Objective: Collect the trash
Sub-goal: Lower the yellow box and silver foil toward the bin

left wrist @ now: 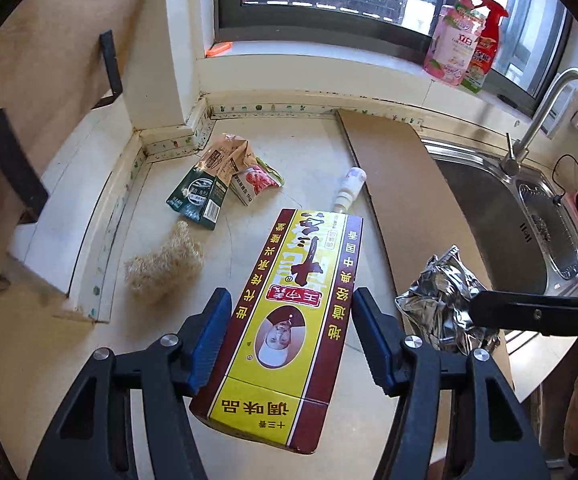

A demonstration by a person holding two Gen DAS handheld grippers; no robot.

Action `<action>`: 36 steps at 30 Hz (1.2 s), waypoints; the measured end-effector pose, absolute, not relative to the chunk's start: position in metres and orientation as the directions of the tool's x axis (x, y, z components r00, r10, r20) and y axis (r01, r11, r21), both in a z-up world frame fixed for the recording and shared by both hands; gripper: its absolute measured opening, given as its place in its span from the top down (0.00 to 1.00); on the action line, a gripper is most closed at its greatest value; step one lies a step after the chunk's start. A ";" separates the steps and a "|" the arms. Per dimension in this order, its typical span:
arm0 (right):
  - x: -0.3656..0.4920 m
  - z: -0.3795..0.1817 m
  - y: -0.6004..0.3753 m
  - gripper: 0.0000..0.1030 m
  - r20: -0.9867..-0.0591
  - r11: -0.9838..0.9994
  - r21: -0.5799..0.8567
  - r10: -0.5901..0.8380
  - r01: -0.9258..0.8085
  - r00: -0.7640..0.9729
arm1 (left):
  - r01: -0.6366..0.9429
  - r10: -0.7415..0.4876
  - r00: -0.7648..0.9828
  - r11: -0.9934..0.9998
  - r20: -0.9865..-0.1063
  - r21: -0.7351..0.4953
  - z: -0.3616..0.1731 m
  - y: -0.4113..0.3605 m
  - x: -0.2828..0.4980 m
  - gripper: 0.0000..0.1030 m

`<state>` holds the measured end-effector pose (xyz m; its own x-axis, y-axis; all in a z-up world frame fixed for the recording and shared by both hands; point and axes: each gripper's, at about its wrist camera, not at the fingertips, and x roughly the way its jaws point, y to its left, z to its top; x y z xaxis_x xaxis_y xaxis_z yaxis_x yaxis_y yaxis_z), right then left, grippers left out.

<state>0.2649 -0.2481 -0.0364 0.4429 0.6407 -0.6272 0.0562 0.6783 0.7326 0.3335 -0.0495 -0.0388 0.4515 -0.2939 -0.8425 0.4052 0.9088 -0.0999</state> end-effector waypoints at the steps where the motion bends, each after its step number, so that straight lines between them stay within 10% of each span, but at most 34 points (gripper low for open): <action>1: 0.256 -0.034 -0.246 0.78 -0.622 0.675 0.736 0.646 0.049 0.442 | 0.405 -0.297 0.458 0.909 -0.838 -0.101 -0.033 -0.045 0.320 0.42; 16: 0.103 -0.028 -0.176 0.78 -0.644 0.749 0.624 0.654 -0.221 0.397 | 0.343 -0.297 0.483 0.930 -0.824 -0.135 -0.035 0.026 0.125 0.41; 36: 0.043 -0.203 -0.141 0.78 -0.812 0.847 0.504 0.532 -0.171 0.241 | 0.072 -0.344 0.205 0.939 -0.916 -0.336 -0.248 0.048 0.070 0.41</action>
